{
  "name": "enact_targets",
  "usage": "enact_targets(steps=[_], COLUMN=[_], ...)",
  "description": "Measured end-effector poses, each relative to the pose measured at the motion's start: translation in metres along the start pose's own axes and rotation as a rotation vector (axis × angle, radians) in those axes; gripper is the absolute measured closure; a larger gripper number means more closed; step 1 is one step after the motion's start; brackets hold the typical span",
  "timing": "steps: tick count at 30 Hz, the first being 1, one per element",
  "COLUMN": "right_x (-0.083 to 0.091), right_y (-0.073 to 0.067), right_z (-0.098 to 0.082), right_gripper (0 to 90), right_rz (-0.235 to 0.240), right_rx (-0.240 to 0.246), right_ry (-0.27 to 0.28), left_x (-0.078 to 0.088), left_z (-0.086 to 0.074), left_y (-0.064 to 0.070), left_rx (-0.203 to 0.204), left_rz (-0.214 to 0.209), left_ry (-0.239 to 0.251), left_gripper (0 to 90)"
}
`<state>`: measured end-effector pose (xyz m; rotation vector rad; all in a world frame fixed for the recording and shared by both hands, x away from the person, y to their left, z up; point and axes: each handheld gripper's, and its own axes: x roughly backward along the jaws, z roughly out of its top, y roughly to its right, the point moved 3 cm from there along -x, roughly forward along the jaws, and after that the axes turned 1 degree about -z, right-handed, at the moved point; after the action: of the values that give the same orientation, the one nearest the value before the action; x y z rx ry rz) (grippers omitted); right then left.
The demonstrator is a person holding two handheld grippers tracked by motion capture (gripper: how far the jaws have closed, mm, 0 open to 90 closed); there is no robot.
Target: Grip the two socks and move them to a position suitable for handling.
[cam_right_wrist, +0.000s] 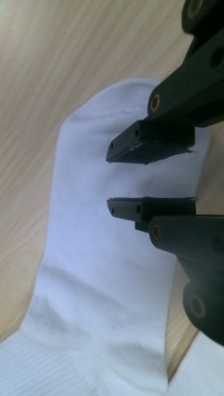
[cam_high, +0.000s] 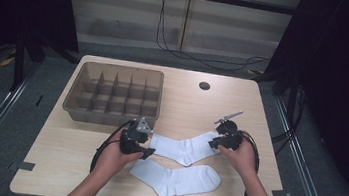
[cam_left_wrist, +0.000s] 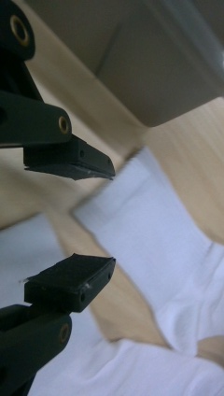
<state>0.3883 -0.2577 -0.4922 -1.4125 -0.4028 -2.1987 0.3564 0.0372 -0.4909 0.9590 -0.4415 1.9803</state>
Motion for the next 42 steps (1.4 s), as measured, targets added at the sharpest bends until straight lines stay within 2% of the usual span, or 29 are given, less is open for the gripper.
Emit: enact_targets(steps=[4, 6, 7, 8, 10, 12, 14, 17, 19, 20, 21, 22, 24, 25, 30, 32, 36, 37, 38, 42], right_x=[-0.003, -0.001, -0.001, 0.002, 0.012, 0.017, 0.02, 0.017, 0.015, 0.011, 0.01, 0.01, 0.011, 0.014, 0.029, 0.032, 0.033, 0.033, 0.035, 0.042], right_y=[-0.002, -0.009, -0.009, -0.008, 0.004, 0.014, 0.024, 0.031, 0.031, 0.03, 0.029, 0.029, 0.031, 0.032, 0.042, 0.044, 0.043, 0.042, 0.039, 0.03], right_z=[-0.005, -0.007, -0.007, -0.007, -0.007, -0.008, -0.008, -0.01, -0.011, -0.013, -0.014, -0.014, -0.018, -0.02, -0.028, -0.032, -0.036, -0.037, -0.038, -0.036], right_gripper=[73.8, 74.7, 74.7, 74.2, 74.4, 74.3, 74.3, 73.8, 75.0, 83.7, 87.4, 87.4, 89.9, 90.0, 90.0, 90.0, 86.3, 82.1, 79.4, 73.5], right_rz=[0.025, 0.102, 0.102, 0.072, 0.043, -0.009, -0.035, -0.044, -0.036, -0.021, -0.004, -0.004, -0.019, -0.013, -0.058, -0.058, -0.038, -0.034, -0.041, -0.055], right_rx=[-0.01, -0.01, -0.01, -0.001, -0.045, -0.073, -0.108, -0.121, -0.124, -0.136, -0.14, -0.14, -0.128, -0.136, -0.152, -0.146, -0.156, -0.163, -0.146, -0.119], right_ry=[-0.009, -0.015, -0.015, -0.017, 0.039, 0.049, 0.067, 0.037, 0.036, 0.015, 0.02, 0.02, 0.01, 0.009, 0.014, 0.018, 0.018, 0.027, 0.025, 0.038], left_x=[-0.011, -0.016, -0.017, -0.018, -0.022, -0.024, -0.026, -0.027, -0.027, -0.028, -0.028, -0.028, -0.029, -0.029, -0.034, -0.036, -0.036, -0.034, -0.03, -0.017], left_z=[0.007, 0.01, 0.012, 0.012, 0.012, 0.011, 0.01, 0.009, 0.009, 0.008, 0.008, 0.008, 0.009, 0.009, 0.015, 0.018, 0.021, 0.022, 0.023, 0.021], left_y=[0.004, 0.005, 0.004, 0.002, -0.001, -0.001, -0.001, -0.001, -0.001, 0.0, 0.0, 0.0, 0.0, 0.001, 0.007, 0.009, 0.012, 0.013, 0.011, 0.008], left_rx=[-0.006, -0.005, -0.012, -0.009, -0.001, 0.0, -0.007, -0.007, -0.014, -0.016, -0.017, -0.017, -0.008, -0.001, -0.028, -0.036, -0.022, -0.016, -0.025, -0.017], left_rz=[-0.006, 0.004, 0.006, 0.013, 0.013, 0.01, 0.014, 0.013, 0.012, 0.02, 0.019, 0.019, 0.016, 0.016, 0.006, 0.002, -0.002, 0.0, 0.004, 0.001], left_ry=[-0.013, -0.017, -0.026, -0.033, -0.056, -0.07, -0.077, -0.09, -0.096, -0.089, -0.089, -0.089, -0.09, -0.088, -0.095, -0.087, -0.085, -0.081, -0.082, -0.073], left_gripper=[50.6, 50.8, 50.8, 51.3, 52.6, 53.4, 53.8, 54.0, 54.5, 54.6, 54.6, 54.8, 55.1, 55.2, 55.6, 54.8, 46.5, 46.5, 44.1, 42.2])
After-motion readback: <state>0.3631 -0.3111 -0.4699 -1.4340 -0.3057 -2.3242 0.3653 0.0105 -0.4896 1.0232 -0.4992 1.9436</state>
